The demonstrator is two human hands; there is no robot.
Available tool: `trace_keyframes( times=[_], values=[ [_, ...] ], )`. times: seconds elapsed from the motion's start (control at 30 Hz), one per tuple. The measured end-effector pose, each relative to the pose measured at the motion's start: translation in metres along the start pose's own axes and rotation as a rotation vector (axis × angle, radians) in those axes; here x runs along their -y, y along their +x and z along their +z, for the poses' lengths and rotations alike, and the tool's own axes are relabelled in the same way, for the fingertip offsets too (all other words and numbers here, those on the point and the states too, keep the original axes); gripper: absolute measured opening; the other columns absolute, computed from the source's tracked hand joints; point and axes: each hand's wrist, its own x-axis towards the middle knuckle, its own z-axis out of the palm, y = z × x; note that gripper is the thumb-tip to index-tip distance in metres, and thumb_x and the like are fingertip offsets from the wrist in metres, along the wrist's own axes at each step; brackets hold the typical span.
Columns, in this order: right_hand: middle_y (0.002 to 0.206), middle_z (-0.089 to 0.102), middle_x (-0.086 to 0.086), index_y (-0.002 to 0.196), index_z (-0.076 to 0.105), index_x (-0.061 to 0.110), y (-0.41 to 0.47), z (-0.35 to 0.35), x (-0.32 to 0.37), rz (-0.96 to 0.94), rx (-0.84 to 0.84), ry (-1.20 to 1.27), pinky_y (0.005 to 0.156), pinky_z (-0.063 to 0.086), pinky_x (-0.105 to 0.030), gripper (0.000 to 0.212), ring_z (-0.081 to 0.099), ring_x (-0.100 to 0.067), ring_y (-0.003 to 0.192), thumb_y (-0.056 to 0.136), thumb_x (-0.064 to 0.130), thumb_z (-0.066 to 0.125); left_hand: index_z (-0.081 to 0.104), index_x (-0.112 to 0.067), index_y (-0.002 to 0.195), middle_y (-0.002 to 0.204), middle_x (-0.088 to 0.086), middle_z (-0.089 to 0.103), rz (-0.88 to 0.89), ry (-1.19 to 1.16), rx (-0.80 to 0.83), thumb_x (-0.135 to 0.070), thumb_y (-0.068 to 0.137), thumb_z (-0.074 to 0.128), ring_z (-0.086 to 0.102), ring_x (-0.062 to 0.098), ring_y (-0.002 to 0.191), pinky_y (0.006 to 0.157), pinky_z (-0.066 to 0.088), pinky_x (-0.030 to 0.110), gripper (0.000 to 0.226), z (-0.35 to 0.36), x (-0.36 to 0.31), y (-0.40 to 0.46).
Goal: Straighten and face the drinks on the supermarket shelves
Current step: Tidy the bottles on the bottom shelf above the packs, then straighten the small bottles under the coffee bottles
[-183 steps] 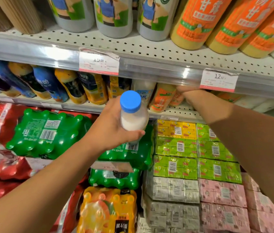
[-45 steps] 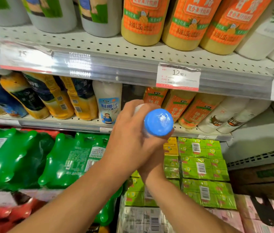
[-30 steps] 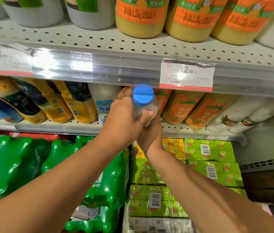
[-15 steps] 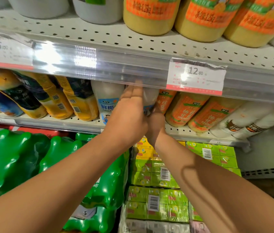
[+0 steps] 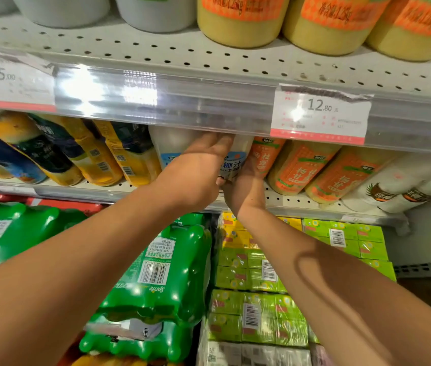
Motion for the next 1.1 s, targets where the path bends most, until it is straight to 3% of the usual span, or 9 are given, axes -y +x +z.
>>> trace_keyframes(
  times=[0.13, 0.3, 0.47, 0.57, 0.7, 0.8, 0.87, 0.97, 1.1],
  values=[
    [0.127, 0.059, -0.012, 0.133, 0.049, 0.009, 0.000, 0.000, 0.002, -0.002, -0.053, 0.003, 0.093, 0.047, -0.037, 0.053, 0.057, -0.029, 0.114, 0.085, 0.025, 0.068, 0.027, -0.018, 0.150, 0.150, 0.008, 0.034, 0.020, -0.002, 0.028, -0.006, 0.082, 0.063, 0.032, 0.026, 0.137, 0.108, 0.032, 0.028, 0.078, -0.002, 0.005, 0.002],
    [0.128, 0.057, -0.014, 0.133, 0.048, 0.007, -0.001, -0.007, 0.009, 0.035, 0.088, -0.165, 0.090, 0.044, -0.036, 0.048, 0.055, -0.032, 0.117, 0.092, 0.032, 0.059, 0.019, -0.024, 0.152, 0.152, 0.007, 0.029, -0.019, -0.006, 0.058, -0.005, 0.082, 0.059, 0.029, 0.027, 0.138, 0.108, 0.032, 0.031, 0.083, -0.009, -0.003, -0.001],
    [0.129, 0.056, -0.020, 0.137, 0.035, 0.005, -0.043, -0.034, 0.034, -0.025, 0.068, -0.197, 0.077, 0.047, -0.032, 0.057, 0.059, -0.038, 0.109, 0.086, 0.009, 0.060, 0.028, -0.019, 0.149, 0.148, 0.010, 0.037, -0.052, 0.002, 0.025, 0.000, 0.076, 0.052, 0.033, 0.026, 0.135, 0.107, 0.036, 0.036, 0.078, -0.046, -0.016, -0.044],
    [0.141, 0.047, -0.013, 0.146, 0.027, 0.015, -0.088, -0.061, 0.056, -0.159, 0.213, -0.215, 0.093, 0.044, -0.034, 0.071, 0.051, -0.032, 0.120, 0.085, 0.015, 0.063, 0.038, -0.016, 0.143, 0.139, 0.010, 0.045, -0.091, 0.071, -0.022, -0.004, 0.078, 0.051, 0.036, 0.026, 0.129, 0.101, 0.041, 0.040, 0.068, -0.084, -0.011, -0.084],
    [0.132, 0.053, 0.002, 0.138, 0.043, 0.029, -0.125, -0.090, 0.106, -0.405, 0.346, -0.205, 0.087, 0.037, -0.023, 0.050, 0.052, -0.016, 0.115, 0.090, 0.028, 0.059, 0.045, -0.014, 0.138, 0.134, 0.011, 0.053, -0.193, 0.105, -0.087, -0.002, 0.076, 0.050, 0.044, 0.029, 0.124, 0.094, 0.045, 0.041, 0.063, -0.142, 0.002, -0.128],
    [0.120, 0.058, 0.008, 0.122, 0.058, 0.029, -0.135, -0.106, 0.153, -0.595, 0.286, -0.152, 0.078, 0.031, -0.017, 0.033, 0.046, -0.002, 0.093, 0.090, 0.022, 0.059, 0.046, -0.016, 0.139, 0.137, 0.010, 0.051, -0.291, 0.110, -0.135, -0.005, 0.079, 0.052, 0.044, 0.030, 0.125, 0.094, 0.046, 0.043, 0.061, -0.177, 0.016, -0.159],
    [0.121, 0.061, 0.003, 0.118, 0.062, 0.022, -0.133, -0.110, 0.183, -0.683, 0.196, -0.123, 0.087, 0.036, -0.020, 0.032, 0.050, -0.008, 0.099, 0.087, 0.012, 0.059, 0.047, -0.016, 0.138, 0.138, 0.009, 0.050, -0.329, 0.103, -0.139, -0.005, 0.077, 0.051, 0.044, 0.029, 0.126, 0.096, 0.045, 0.042, 0.062, -0.195, 0.029, -0.172],
    [0.149, 0.039, -0.006, 0.136, 0.050, 0.014, -0.121, -0.104, 0.220, -0.722, 0.106, -0.323, 0.116, 0.023, -0.038, 0.051, 0.029, -0.025, 0.139, 0.087, 0.006, 0.055, 0.053, -0.008, 0.131, 0.132, 0.014, 0.053, -0.288, 0.111, -0.208, -0.002, 0.073, 0.054, 0.046, 0.033, 0.124, 0.099, 0.041, 0.039, 0.058, -0.215, 0.052, -0.187],
    [0.162, -0.007, 0.003, 0.154, 0.009, 0.023, -0.110, -0.091, 0.236, -0.434, 0.179, -0.645, 0.120, 0.003, -0.039, 0.079, -0.009, -0.020, 0.147, 0.089, 0.007, 0.049, 0.034, -0.011, 0.147, 0.157, 0.014, 0.023, -0.310, 0.139, -0.147, -0.010, 0.080, 0.057, 0.020, 0.030, 0.144, 0.113, 0.029, 0.044, 0.071, -0.228, 0.096, -0.197]
  ],
)
